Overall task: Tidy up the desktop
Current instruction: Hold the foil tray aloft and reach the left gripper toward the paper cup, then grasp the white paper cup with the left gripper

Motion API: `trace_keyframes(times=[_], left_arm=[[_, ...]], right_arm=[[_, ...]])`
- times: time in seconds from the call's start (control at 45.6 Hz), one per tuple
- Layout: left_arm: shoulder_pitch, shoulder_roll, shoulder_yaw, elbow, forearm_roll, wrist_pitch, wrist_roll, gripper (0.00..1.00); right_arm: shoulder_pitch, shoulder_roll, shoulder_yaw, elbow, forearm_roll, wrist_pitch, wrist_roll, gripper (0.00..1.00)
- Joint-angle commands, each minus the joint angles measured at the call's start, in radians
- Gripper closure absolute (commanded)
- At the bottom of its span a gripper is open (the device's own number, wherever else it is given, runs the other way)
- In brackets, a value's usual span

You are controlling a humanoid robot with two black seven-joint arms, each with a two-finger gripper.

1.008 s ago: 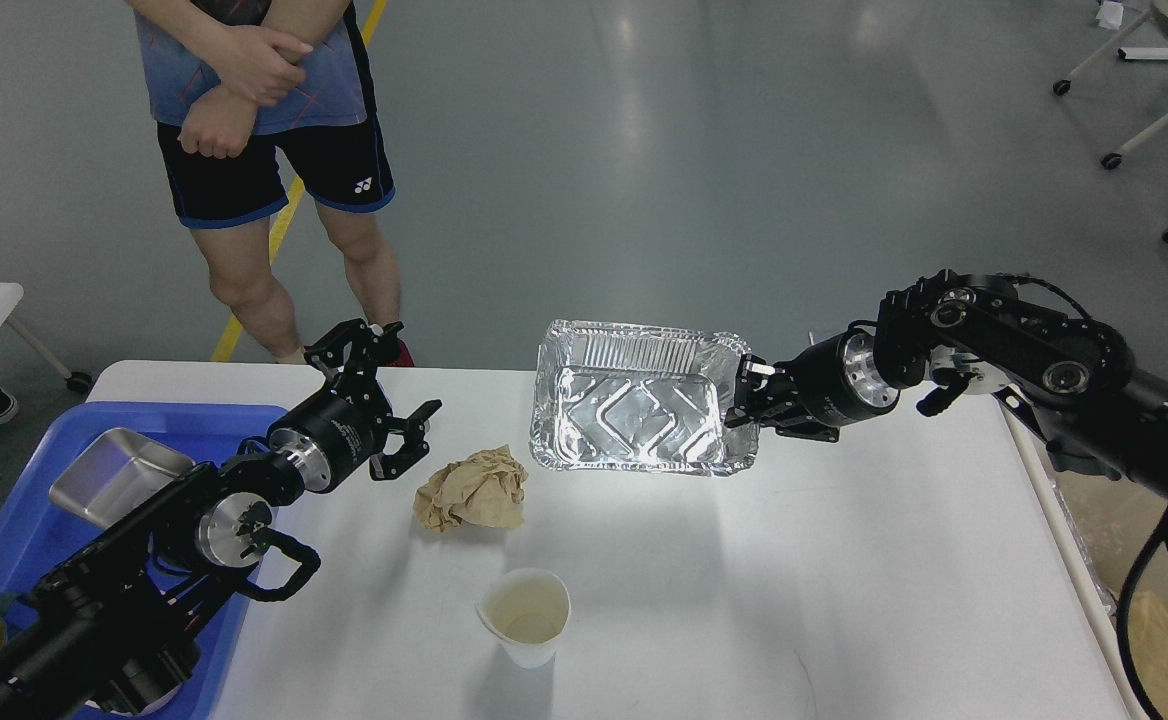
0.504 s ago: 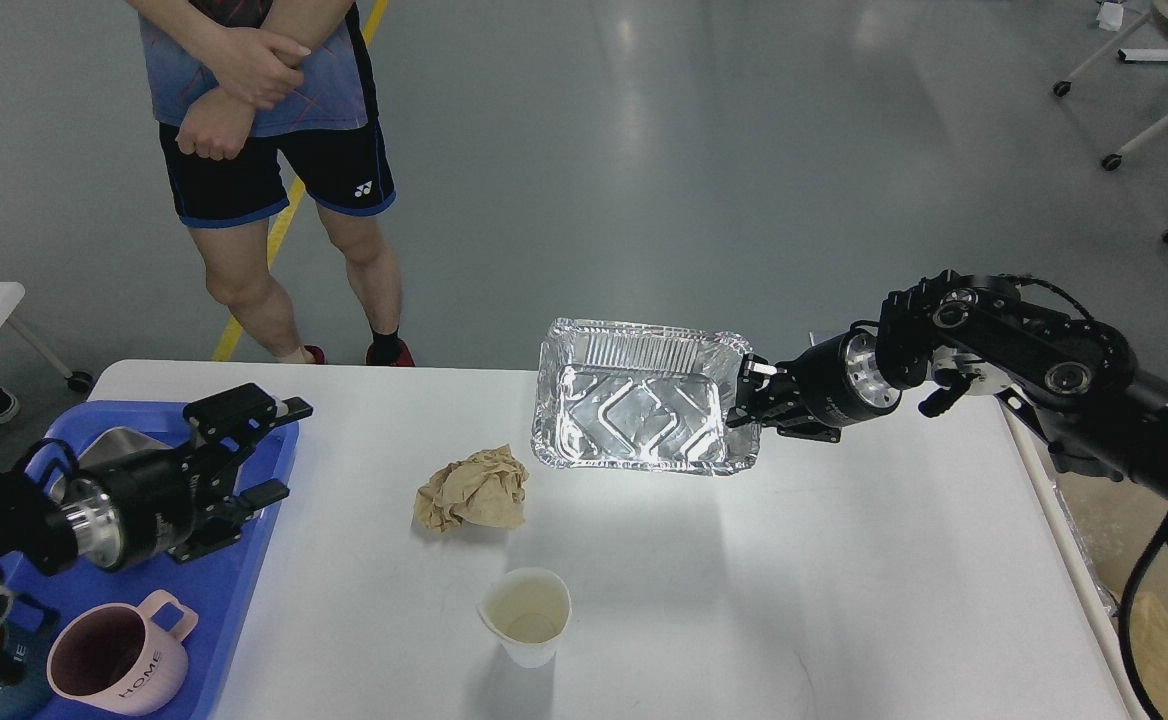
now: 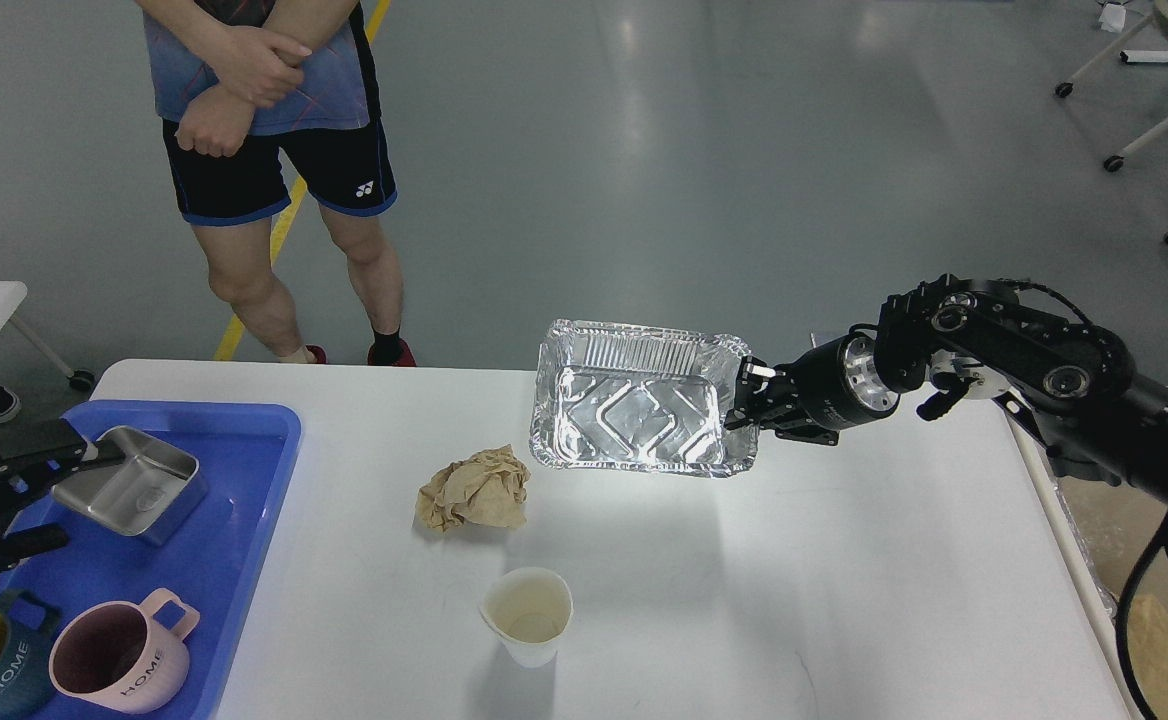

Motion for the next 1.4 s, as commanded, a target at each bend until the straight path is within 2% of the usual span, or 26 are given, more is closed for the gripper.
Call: trace_keyframes(times=[0.0,0.132,0.241,0.351,0.417,0.438,0.504,0.745,0.877,1.096,1.206,1.381], left_arm=[[0.003,0.053,0.0,-0.014,0.002,-0.017,0.0,0.03],[0.0,0.076,0.0,-0.014,0.017,-0.026,-0.001,0.03],[-0.008,0.041,-0.003,-0.007,0.036,-0.014,0.005,0.03],[-0.029,-0.085,-0.003,0.033,0.043,-0.003,0.025,0.03],[-0.04,-0.153,-0.003,0.076,0.046,-0.001,0.054,0.03],[-0.057,-0.194,0.0,0.104,0.057,-0.001,0.084,0.03],[-0.077,-0.249,0.003,0.127,0.083,-0.001,0.114,0.03],[-0.132,-0.426,0.015,0.13,0.192,-0.026,0.152,0.03],[-0.215,-0.535,0.1,0.135,0.253,-0.058,0.152,0.03],[-0.39,-0.755,0.368,0.194,0.269,-0.057,0.141,0.03],[-0.419,-0.849,0.453,0.262,0.269,-0.057,0.143,0.03],[-0.442,-0.924,0.5,0.309,0.27,-0.057,0.149,0.03]], right_arm=[[0.0,-0.005,0.0,0.003,0.0,0.0,0.0,1.0],[-0.002,-0.01,0.0,0.004,0.0,0.0,0.0,1.0],[-0.005,-0.01,0.0,0.004,0.0,0.0,0.0,1.0],[-0.009,-0.008,0.001,0.004,0.0,-0.001,0.0,1.0],[-0.011,-0.008,0.001,0.004,0.0,-0.001,0.0,1.0],[-0.011,-0.01,0.001,0.006,0.0,-0.003,0.0,1.0],[-0.011,-0.011,0.001,0.006,0.0,-0.001,0.0,1.0],[-0.012,0.0,0.001,0.004,0.0,-0.003,-0.002,1.0],[-0.011,0.0,0.001,0.004,0.0,-0.004,-0.003,1.0],[-0.011,-0.005,0.001,0.006,0.0,-0.003,-0.003,1.0],[-0.011,-0.008,0.001,0.006,0.0,-0.003,-0.002,1.0],[-0.017,-0.01,0.001,0.006,0.0,-0.003,-0.002,1.0]])
